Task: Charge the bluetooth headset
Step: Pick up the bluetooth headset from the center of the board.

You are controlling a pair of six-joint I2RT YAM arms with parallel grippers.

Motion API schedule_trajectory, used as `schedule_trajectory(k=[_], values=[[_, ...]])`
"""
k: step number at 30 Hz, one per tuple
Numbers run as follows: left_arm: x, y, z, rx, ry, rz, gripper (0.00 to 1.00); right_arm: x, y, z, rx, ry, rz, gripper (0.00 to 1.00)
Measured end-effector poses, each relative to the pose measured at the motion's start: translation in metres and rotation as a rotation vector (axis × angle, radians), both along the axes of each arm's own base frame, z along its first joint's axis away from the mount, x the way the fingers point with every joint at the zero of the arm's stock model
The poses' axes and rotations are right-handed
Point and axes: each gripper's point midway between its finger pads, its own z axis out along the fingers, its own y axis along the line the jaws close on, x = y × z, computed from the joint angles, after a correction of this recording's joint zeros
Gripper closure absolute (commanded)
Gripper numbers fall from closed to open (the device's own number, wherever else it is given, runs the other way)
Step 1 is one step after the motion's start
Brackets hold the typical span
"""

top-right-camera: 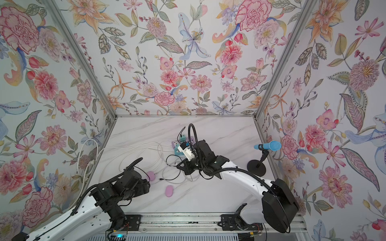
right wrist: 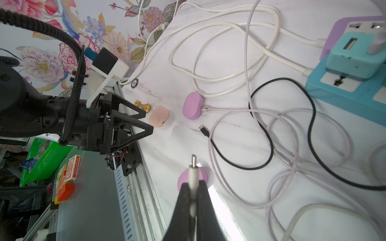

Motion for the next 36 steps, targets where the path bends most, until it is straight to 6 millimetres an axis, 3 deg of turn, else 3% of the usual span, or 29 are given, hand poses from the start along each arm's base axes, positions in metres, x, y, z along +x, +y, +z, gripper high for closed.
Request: schedule_trajectory(k=[10,18,24,36], values=[[-0.003,0.014,-0.033,0.144,0.091,0.031,0.09,-0.007,-0.006,-0.019,-0.031,0.034,0.003,1.0],[-0.004,0.016,-0.043,0.148,0.085,0.029,0.31,-0.011,-0.009,-0.027,-0.039,0.06,-0.004,1.0],[-0.003,0.016,-0.048,0.126,0.066,0.035,0.29,-0.011,-0.008,-0.026,-0.035,0.062,-0.004,1.0],[-0.001,0.018,-0.054,0.098,0.041,0.064,0.42,-0.013,-0.007,-0.025,-0.026,0.071,0.007,1.0]])
